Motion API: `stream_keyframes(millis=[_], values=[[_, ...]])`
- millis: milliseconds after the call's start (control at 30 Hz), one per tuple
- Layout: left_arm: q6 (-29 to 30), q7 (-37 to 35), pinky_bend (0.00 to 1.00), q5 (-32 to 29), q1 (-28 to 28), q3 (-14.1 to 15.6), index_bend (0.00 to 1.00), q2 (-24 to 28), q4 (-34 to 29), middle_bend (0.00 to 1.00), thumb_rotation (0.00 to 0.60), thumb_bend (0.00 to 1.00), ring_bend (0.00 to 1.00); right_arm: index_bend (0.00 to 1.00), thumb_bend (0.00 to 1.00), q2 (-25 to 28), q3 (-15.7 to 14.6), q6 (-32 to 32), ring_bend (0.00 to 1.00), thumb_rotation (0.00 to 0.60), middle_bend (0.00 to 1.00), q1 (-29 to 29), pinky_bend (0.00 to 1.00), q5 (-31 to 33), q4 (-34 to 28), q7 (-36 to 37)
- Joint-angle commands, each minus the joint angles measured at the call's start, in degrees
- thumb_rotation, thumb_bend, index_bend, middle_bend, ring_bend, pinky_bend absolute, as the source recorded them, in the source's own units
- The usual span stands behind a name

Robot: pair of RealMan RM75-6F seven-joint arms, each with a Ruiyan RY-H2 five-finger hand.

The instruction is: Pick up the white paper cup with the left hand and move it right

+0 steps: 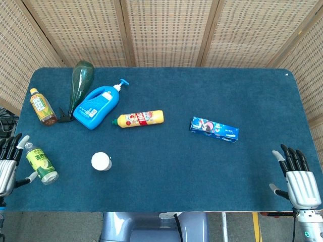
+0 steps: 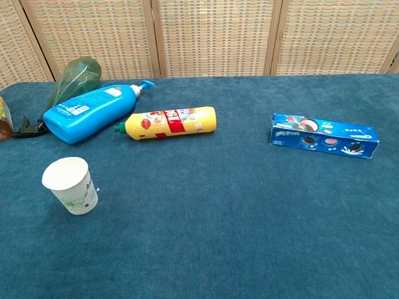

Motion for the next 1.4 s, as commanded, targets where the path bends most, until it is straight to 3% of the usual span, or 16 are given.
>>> stream_keyframes(millis=[33, 1000, 1300, 1400], values=[[-0.1, 0.1, 0.0, -0.2, 0.0, -0.1, 0.0, -0.1, 0.1, 0.0, 0.6, 0.16, 0.0, 0.0, 0.13, -0.1, 0.0, 0.0, 0.0, 0.6, 0.0, 0.0, 0.0, 0.0, 0.1, -0.1], [-1.1, 1.2, 0.0, -1.0, -0.2, 0.0, 0.0, 0.0, -0.6, 0.0, 0.6, 0.16, 0.0, 0.0, 0.13, 0.2, -0.7, 1.0, 0.0, 0.6, 0.0, -1.0, 0.0, -1.3, 0.6, 0.9], [-6.1, 2.4, 0.0, -1.9, -2.9, -0.2, 0.0, -0.4, -1.9, 0.0, 0.6, 0.17, 0.0, 0.0, 0.13, 0.4, -0.9, 1.0, 0.0, 0.6, 0.0, -1.2, 0.0, -1.5, 0.4, 1.0], [-7.2, 3.6, 0.0, -2.2, -3.7, -0.4, 0.06, -0.7, -2.7, 0.0, 0.6, 0.17, 0.0, 0.0, 0.13, 0.3, -1.0, 1.1, 0.0, 0.6, 0.0, -1.2, 0.0, -1.8, 0.5, 1.0]])
